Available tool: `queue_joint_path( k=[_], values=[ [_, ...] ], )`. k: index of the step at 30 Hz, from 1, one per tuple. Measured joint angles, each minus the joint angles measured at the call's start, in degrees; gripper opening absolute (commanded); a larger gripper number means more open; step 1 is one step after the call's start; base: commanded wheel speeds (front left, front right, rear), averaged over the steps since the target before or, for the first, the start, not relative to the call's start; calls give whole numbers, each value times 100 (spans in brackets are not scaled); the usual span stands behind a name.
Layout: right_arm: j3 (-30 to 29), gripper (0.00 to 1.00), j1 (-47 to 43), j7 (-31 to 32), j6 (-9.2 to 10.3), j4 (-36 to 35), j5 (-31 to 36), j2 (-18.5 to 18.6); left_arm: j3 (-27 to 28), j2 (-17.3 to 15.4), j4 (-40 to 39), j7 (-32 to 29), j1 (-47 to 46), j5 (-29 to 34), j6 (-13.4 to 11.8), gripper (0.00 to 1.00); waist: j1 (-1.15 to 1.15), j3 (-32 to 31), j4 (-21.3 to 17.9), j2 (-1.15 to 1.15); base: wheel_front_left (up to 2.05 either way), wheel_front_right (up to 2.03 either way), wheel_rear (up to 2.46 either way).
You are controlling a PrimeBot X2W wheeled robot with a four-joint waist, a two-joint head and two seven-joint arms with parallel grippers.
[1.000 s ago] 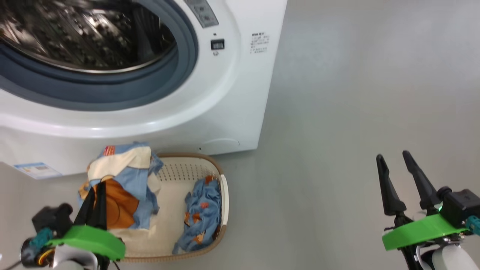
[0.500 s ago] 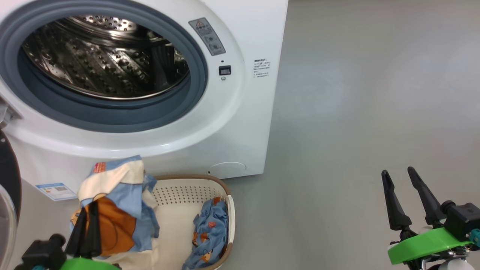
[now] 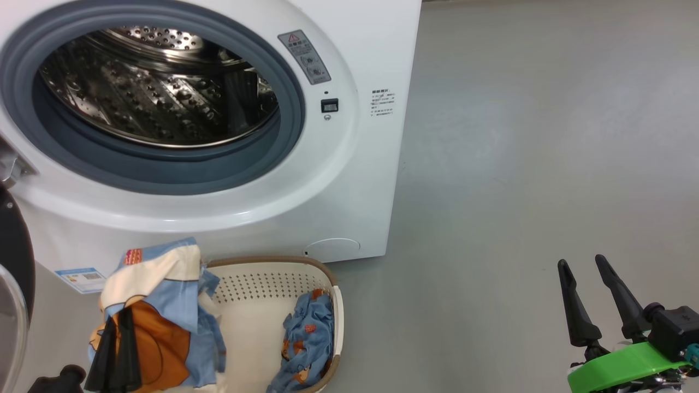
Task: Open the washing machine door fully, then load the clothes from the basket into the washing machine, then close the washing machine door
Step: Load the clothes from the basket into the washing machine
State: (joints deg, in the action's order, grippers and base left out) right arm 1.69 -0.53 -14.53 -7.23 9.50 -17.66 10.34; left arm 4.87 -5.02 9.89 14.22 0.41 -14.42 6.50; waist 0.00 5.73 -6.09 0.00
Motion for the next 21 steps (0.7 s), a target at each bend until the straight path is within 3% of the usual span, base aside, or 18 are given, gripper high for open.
queue_joint_path(
  k=[9, 21],
  values=[
    [9, 91, 15, 0, 0, -41, 0, -18, 30, 70, 32, 0, -170, 12, 1, 0, 0, 221, -16, 0, 0, 0, 0],
    [58, 91, 478, 0, 0, -71, 0, -162, -31, -134, 711, 18, -1744, 24, 9, 0, 0, 845, -100, 0, 0, 0, 0]
  ],
)
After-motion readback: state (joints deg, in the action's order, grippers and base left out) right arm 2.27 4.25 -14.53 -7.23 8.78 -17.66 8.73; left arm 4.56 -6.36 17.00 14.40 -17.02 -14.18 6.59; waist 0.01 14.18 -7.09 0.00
